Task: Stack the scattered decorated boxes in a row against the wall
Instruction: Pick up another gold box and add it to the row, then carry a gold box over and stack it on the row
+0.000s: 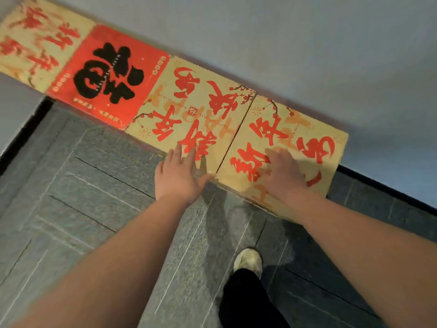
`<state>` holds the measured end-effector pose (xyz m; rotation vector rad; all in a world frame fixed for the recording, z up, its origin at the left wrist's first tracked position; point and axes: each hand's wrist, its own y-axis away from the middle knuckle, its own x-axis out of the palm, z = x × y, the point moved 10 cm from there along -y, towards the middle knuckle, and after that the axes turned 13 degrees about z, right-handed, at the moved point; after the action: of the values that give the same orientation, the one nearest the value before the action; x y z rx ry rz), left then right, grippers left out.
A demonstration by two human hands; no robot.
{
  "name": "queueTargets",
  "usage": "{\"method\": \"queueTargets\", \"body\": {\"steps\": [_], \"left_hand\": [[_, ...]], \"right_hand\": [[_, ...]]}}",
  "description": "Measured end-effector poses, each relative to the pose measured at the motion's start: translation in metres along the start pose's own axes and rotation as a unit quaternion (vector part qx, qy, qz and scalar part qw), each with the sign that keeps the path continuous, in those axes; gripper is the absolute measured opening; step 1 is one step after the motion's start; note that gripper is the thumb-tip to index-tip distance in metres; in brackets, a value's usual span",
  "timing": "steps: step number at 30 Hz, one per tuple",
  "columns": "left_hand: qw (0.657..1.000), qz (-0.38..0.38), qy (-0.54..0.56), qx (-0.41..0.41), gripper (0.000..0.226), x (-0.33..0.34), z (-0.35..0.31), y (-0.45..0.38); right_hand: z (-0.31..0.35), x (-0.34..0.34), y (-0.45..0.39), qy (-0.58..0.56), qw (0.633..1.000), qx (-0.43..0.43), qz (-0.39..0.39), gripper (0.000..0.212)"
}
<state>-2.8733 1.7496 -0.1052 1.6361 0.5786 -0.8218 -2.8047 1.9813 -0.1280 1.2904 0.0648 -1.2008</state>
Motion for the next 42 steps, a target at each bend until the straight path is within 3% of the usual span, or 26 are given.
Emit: {"method": "queueTargets", "body": {"steps": [5, 8, 11, 16, 21, 25, 31, 37, 42], "left_hand": [[0.991, 0.003, 0.080, -0.104, 0.082, 0.026, 0.099, 0.060], [0.983, -0.007, 0.117, -0.143, 0.082, 0.048, 0.152, 0.110], [0.970, -0.025, 0.160, -0.182, 0.080, 0.075, 0.207, 0.178], [0.926, -0.051, 0.230, -0.295, 0.078, 0.154, 0.324, 0.336], [0.875, -0.055, 0.295, -0.379, 0.076, 0.261, 0.396, 0.515], [0.802, -0.060, 0.376, -0.459, 0.070, 0.363, 0.435, 0.657], [0.688, -0.056, 0.466, -0.554, 0.069, 0.503, 0.442, 0.826], [0.564, -0.056, 0.539, -0.623, 0.069, 0.625, 0.432, 0.932], [0.484, -0.016, 0.571, -0.663, 0.069, 0.713, 0.413, 1.019]], "right_hand": [[0.097, 0.051, 0.037, 0.007, 0.995, -0.084, 0.045, 0.056], [0.150, 0.084, 0.065, 0.066, 0.988, -0.123, 0.070, 0.060], [0.200, 0.122, 0.104, 0.165, 0.967, -0.186, 0.047, 0.067], [0.287, 0.244, 0.212, 0.229, 0.923, -0.298, 0.084, 0.064], [0.338, 0.401, 0.350, 0.283, 0.873, -0.374, 0.134, 0.059], [0.363, 0.525, 0.472, 0.356, 0.807, -0.440, 0.170, 0.056], [0.363, 0.678, 0.627, 0.426, 0.703, -0.523, 0.225, 0.055], [0.332, 0.824, 0.719, 0.504, 0.604, -0.550, 0.280, 0.058], [0.288, 0.940, 0.795, 0.555, 0.532, -0.543, 0.338, 0.058]]}}
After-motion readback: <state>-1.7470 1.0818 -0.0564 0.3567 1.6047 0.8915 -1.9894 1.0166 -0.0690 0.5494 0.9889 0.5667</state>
